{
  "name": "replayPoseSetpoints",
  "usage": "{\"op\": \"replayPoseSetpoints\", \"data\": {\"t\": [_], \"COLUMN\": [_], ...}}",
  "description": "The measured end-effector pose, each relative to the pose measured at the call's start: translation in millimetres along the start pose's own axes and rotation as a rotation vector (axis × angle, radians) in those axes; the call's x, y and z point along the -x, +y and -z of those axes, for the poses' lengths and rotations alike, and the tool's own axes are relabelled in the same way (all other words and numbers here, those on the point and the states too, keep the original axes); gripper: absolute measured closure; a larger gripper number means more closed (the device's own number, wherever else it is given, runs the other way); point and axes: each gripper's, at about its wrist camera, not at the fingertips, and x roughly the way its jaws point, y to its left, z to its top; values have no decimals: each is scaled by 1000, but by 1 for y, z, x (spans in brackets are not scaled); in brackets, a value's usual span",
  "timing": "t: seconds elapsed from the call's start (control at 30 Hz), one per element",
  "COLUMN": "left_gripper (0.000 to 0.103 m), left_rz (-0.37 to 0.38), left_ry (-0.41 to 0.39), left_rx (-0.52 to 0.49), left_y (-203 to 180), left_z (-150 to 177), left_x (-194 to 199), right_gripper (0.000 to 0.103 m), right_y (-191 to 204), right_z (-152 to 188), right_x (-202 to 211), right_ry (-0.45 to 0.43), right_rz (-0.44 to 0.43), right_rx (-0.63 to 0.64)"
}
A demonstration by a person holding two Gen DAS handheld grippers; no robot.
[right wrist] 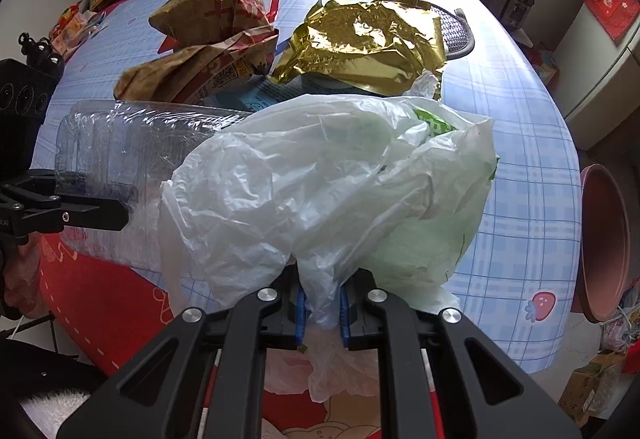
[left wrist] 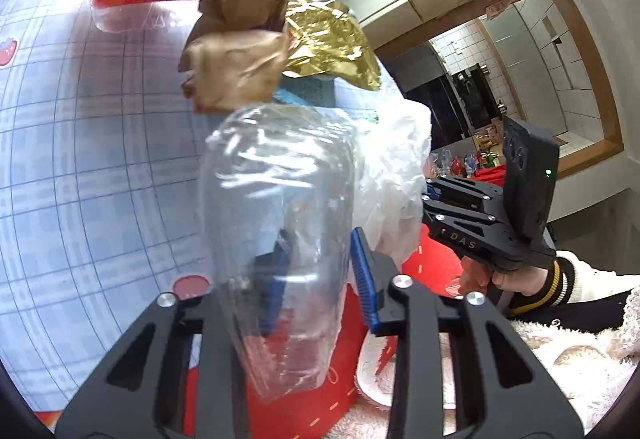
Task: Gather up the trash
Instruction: 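Lift the clear bottle with the left gripper while right carries the bag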
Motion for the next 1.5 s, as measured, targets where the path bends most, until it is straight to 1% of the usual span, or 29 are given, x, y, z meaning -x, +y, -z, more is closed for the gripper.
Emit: {"op": "replayPoseSetpoints", "data": {"t": [0.03, 0.07, 0.13, 0.23, 0.33, 0.4, 0.53, 0.63, 0.73, 0.83, 0.93, 1.03, 1.13, 1.23, 1.33, 1.5], "left_gripper": [86, 89, 90, 91, 91, 91, 91, 91, 91, 91, 91, 91, 91, 91, 91, 91], "left_rz": [-10, -19, -61, -102, -133, -144, -203, -247, -273, -309, -334, -340, -345, -351, -357, -394], "left_ry": [-20, -36, -53, -75, -124, -162, -228, -282, -350, -411, -452, -471, -479, -494, -508, -520], "left_rx": [-9, -17, -52, -110, -166, -184, -211, -235, -255, -277, -290, -297, -301, -300, -288, -268], "left_y": [-7, -14, -30, -61, -90, -90, -109, -123, -142, -160, -177, -192, -202, -212, -220, -233], "left_z": [4, 6, 11, 20, 27, 26, 23, 19, 15, 9, -1, -6, -10, -13, -15, -14], "left_x": [5, 8, 12, 14, 28, 54, 74, 88, 103, 107, 101, 101, 93, 84, 76, 65], "right_gripper": [89, 89, 89, 89, 89, 89, 89, 89, 89, 89, 89, 89, 89, 89, 89, 89], "right_y": [-3, -6, -12, -22, -35, -40, -62, -86, -111, -145, -180, -218, -255, -288, -324, -378], "right_z": [0, 1, 1, -1, -2, -4, -1, 1, 5, 15, 24, 31, 33, 36, 40, 44], "right_x": [7, 14, 27, 46, 66, 79, 103, 120, 135, 148, 158, 165, 161, 148, 131, 100], "right_ry": [-20, -41, -83, -141, -202, -239, -310, -359, -404, -433, -452, -461, -439, -402, -367, -312], "right_rz": [-2, -1, -1, -3, -19, -30, -39, -23, 18, 66, 131, 208, 266, 318, 342, 355], "right_rx": [-5, -10, -25, -47, -70, -88, -140, -187, -233, -284, -323, -349, -366, -380, -407, -456]}}
